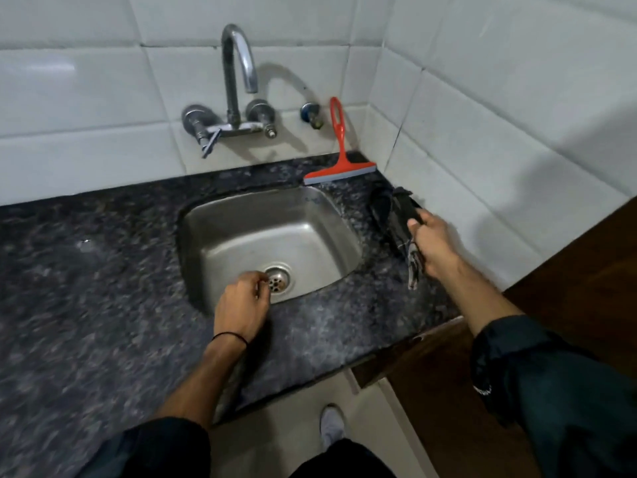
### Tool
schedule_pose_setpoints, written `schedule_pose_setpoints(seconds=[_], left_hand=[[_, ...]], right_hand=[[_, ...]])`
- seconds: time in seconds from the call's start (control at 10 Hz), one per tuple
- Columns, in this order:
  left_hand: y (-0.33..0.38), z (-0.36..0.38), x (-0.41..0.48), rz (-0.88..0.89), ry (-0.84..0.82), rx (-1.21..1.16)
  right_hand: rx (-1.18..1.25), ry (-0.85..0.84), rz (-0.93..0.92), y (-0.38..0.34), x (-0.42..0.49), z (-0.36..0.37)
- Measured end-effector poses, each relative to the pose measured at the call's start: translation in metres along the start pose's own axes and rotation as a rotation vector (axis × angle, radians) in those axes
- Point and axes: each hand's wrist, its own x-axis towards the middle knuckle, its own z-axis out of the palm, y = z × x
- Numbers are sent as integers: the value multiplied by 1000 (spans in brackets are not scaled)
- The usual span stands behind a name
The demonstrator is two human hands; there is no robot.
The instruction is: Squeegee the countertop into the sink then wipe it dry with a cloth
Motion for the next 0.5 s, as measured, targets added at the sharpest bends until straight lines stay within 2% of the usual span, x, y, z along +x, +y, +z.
schedule_pose_setpoints(seconds=[0.1,0.2,0.3,0.4,0.5], left_hand=[[20,17,32,-26,8,-3],[34,28,59,-42,33,-1],[43,36,80,-48,83,12],[48,32,94,3,156,22],[49,20,104,23,241,144]], right_hand=[[-290,45,-180,-12,55,-4],[-543,-26,-312,5,101,-2],[-866,-251,-256,34,129,3],[-986,-281,-252,48,134,9],[-928,-195,-364,45,131,20]])
